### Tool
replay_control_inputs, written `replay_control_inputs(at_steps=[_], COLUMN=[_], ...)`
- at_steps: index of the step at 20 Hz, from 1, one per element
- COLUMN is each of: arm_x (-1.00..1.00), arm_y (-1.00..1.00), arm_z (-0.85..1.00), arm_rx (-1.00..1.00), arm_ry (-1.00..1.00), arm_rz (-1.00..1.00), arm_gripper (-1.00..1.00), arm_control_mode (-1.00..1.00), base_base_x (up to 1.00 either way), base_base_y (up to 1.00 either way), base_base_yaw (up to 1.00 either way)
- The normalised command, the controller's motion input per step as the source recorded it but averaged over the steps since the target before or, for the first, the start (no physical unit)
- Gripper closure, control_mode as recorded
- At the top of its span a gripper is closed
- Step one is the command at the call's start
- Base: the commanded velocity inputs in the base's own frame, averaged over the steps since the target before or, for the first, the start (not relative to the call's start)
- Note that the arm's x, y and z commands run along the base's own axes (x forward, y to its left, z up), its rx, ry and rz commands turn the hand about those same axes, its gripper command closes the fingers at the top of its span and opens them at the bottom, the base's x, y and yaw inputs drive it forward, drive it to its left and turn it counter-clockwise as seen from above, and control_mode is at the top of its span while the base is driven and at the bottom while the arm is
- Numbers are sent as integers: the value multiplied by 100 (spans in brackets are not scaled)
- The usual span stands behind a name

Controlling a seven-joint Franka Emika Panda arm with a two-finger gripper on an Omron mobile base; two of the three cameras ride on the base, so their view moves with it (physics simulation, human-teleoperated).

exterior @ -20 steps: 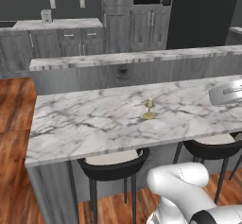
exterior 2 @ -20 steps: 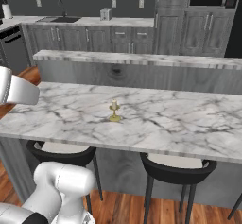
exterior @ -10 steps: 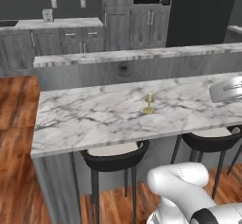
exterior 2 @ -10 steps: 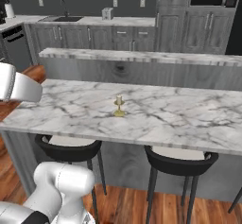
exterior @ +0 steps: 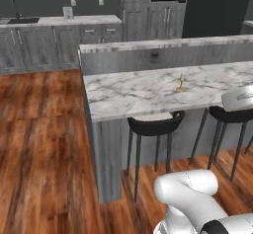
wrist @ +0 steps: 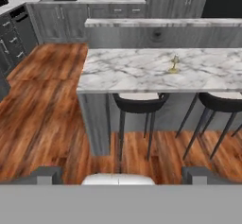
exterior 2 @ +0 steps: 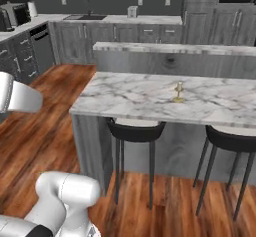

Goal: Get the candle and the beer from the cabinet and move them to the dining counter.

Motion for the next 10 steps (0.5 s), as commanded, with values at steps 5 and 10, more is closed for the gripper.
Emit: replay_control_inputs(at_steps=[5,10], arm_x=[0,0], arm_y=[0,0], arm_z=[0,0], arm_rx=[0,0], arm_ry=[0,0], arm_rz=[0,0], arm_gripper=[-100,-100], arm_control_mode=[100,100], base_base_x=[4,15], base_base_y=[100,100], base_base_yaw=[0,0])
